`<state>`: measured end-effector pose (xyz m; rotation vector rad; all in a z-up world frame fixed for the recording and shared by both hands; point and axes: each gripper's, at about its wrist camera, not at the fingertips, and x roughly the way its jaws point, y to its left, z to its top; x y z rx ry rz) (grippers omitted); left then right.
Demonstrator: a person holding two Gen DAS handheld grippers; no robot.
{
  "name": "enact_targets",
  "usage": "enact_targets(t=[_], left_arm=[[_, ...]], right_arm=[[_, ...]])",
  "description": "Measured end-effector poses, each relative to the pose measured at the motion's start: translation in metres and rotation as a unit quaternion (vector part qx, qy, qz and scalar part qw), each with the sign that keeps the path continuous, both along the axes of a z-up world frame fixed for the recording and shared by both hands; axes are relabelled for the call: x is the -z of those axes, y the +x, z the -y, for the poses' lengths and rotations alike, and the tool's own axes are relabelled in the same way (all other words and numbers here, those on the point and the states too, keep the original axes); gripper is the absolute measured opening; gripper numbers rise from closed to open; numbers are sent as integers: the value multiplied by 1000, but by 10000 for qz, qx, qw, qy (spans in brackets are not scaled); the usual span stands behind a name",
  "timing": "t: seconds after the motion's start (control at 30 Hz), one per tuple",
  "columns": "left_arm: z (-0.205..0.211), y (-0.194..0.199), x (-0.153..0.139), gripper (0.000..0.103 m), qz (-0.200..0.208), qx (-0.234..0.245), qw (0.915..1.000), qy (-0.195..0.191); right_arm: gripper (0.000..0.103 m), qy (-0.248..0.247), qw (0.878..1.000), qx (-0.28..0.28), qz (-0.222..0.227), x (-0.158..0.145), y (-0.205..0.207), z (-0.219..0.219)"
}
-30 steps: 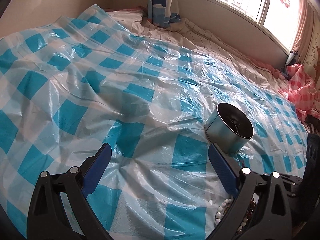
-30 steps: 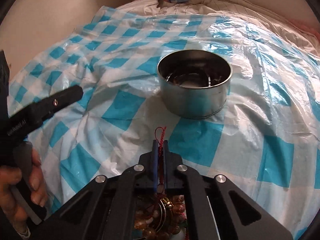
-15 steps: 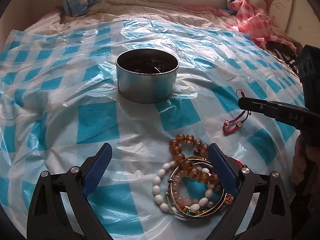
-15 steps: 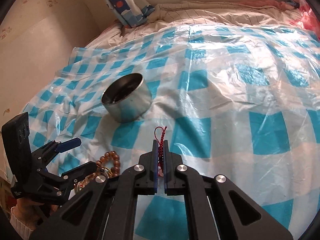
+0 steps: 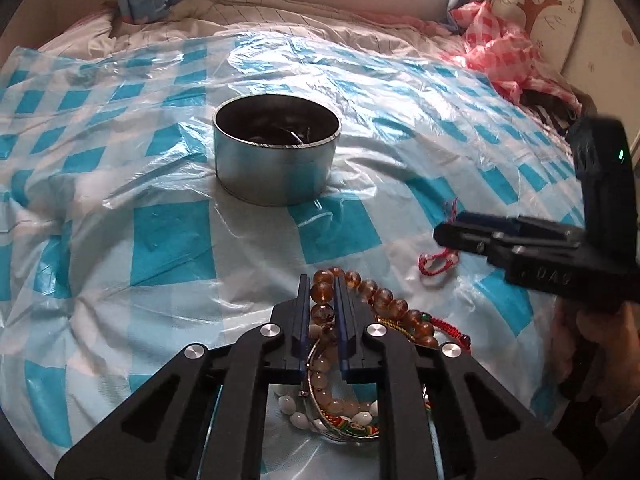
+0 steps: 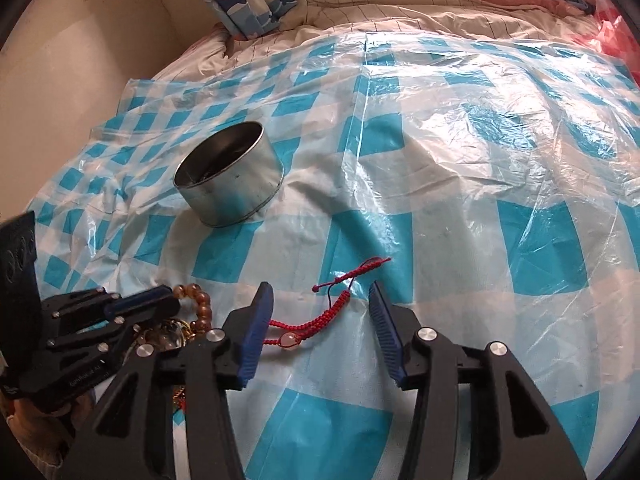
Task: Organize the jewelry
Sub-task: 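Carry both held pieces over the steel tin and open both tools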
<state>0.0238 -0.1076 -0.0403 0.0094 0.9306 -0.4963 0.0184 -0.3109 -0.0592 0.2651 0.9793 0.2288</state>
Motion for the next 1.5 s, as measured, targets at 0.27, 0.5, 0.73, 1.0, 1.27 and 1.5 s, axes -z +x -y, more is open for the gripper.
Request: enact_targets(t=[0.27,0.5,0.73,1.0,1.27,1.5], left_arm=[[-30,9,-11,10,43,-530,9969,-580],[-36,8,-16,10,124,-560,9954,-773],[-37,4,-26,10,325,-544,9940,-893],[-35,13,-56,10,466,-387,9907,-1218],[-18,35,-90,10,654,-183,9894,-1282],[-2,62,-98,10,715,-114,9889,-1298]], right_arm=[[5,-379,9988,-267,143,1,-1,-13],[5,237,9971,-95,718,-23,-11,2],[5,620,9928,-92,1017,-38,-16,7],[5,833,9883,-263,1251,-52,-12,3],[5,1044,9841,-454,1367,-67,8,-5],[5,1096,9809,-565,1505,-81,34,-15]])
